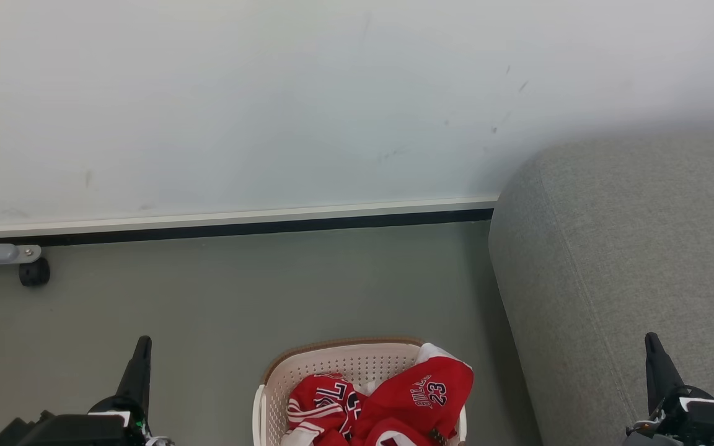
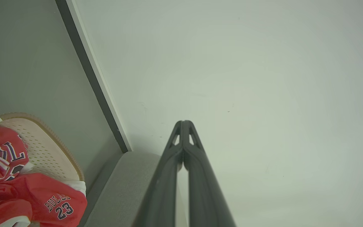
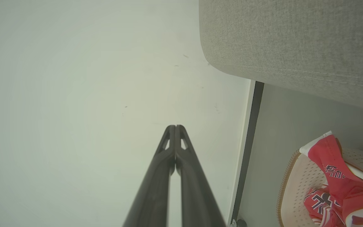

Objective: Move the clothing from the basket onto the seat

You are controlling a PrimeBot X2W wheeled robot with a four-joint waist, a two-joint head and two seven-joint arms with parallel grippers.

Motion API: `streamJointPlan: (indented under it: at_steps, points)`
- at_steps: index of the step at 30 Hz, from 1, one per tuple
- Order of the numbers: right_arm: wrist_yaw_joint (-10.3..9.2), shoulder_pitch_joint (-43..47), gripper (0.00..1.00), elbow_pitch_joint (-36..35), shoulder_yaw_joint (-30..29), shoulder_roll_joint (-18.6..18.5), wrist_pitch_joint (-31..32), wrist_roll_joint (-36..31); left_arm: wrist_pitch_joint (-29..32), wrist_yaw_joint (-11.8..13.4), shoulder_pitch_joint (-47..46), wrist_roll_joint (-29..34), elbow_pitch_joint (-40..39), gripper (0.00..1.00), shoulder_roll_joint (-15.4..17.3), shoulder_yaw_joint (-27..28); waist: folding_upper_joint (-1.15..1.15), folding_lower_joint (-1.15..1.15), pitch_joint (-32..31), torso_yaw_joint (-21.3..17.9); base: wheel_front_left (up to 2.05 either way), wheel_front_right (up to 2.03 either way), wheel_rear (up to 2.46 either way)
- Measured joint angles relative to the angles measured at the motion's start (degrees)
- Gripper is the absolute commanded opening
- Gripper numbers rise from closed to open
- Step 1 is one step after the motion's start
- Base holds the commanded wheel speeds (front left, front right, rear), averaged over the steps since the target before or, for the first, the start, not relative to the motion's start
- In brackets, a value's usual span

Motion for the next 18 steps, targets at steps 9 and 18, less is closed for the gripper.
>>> streamJointPlan:
  at_steps: [9,18]
  points:
    - [0.00,0.00,0.00,0.00,0.00,0.00,0.00,0.00,0.00,0.00,0.00,0.00,0.00,0.00,0.00,0.00,0.00,0.00,0.00,0.00,0.00,0.00,0.00]
    - [0.00,0.00,0.00,0.00,0.00,0.00,0.00,0.00,0.00,0.00,0.00,0.00,0.00,0.00,0.00,0.00,0.00,0.00,0.00,0.00,0.00,0.00,0.00]
